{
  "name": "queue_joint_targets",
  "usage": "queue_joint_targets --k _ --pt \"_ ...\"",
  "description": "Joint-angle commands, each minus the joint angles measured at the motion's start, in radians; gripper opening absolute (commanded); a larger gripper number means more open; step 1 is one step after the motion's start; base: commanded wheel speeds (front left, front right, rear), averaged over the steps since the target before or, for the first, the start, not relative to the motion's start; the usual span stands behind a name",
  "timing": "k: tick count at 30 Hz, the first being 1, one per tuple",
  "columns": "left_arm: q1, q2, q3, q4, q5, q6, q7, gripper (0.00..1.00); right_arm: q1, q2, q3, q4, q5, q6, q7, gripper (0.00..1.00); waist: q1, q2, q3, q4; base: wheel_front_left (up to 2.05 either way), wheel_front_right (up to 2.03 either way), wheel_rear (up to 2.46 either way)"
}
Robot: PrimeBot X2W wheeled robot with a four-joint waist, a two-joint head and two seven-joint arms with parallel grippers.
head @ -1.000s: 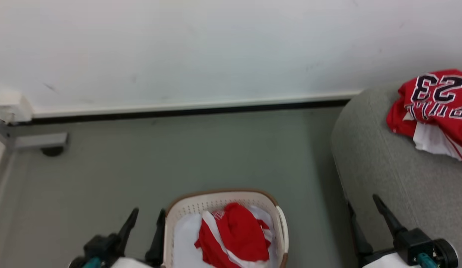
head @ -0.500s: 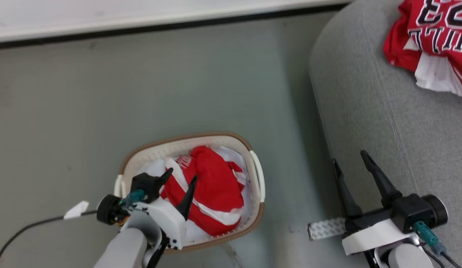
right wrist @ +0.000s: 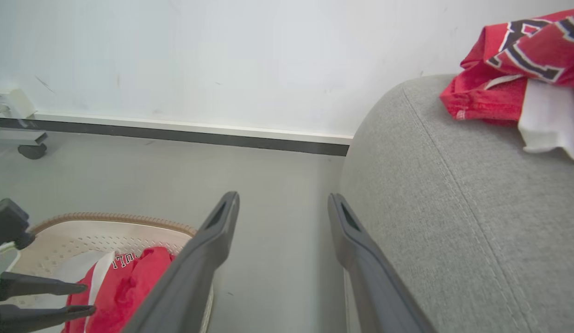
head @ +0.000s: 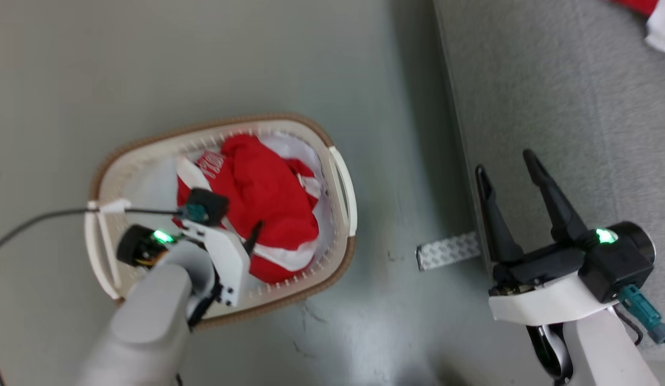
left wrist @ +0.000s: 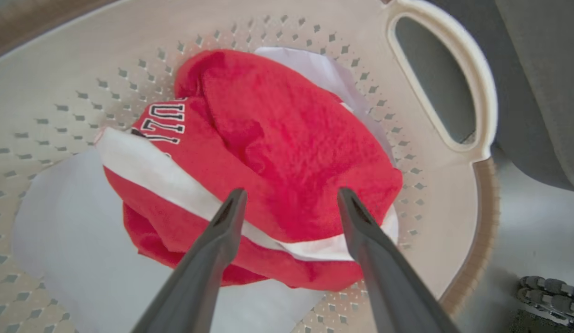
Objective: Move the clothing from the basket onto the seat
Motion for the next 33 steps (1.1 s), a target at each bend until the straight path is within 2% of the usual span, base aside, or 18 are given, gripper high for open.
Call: queue_joint_targets --k 1,6,15,16,17,24,33 --pt "-0.021 0.013 0.001 0.013 0.016 0.007 0.0 1.0 -0.019 -0.001 0.003 -0.013 0.005 -0.002 -0.002 1.0 -0.0003 0.0 0.074 -0.016 0.0 0.0 0.0" --pt "-0.096 0.031 -0.011 0.067 0.034 0.019 0.001 1.0 -0.048 -0.001 0.018 -0.07 0.015 -0.002 -0.002 1.0 -0.0003 0.0 0.148 -0.022 0.0 0.0 0.0" --pt "-0.17 -0.005 -0.046 0.16 0.041 0.013 -0.017 1.0 0.004 -0.001 -0.016 -0.132 -0.012 -0.002 -0.002 1.0 -0.0003 0.0 0.192 -0.001 0.0 0.0 0.0" --pt "-0.175 -0.01 -0.052 0.168 0.039 0.01 -0.025 0.35 0.01 -0.001 -0.021 -0.134 -0.012 -0.002 -0.002 1.0 -0.0003 0.0 0.192 -0.001 0.0 0.0 0.0" --pt "-0.182 -0.013 -0.057 0.172 0.04 0.011 -0.037 0.0 0.016 -0.001 -0.024 -0.135 -0.012 -0.002 -0.002 1.0 -0.0003 0.0 0.193 0.0 0.0 0.0 0.0" --pt "-0.202 -0.019 -0.058 0.2 0.003 0.004 -0.119 0.0 0.012 -0.001 -0.009 -0.113 0.003 -0.002 -0.002 1.0 -0.0003 0.0 0.161 -0.009 0.0 0.0 0.0" --pt "-0.131 -0.058 -0.063 0.196 -0.065 0.002 -0.212 0.0 0.032 -0.002 -0.013 -0.02 -0.019 -0.002 -0.002 1.0 -0.0003 0.0 -0.068 0.06 0.0 0.0 0.0"
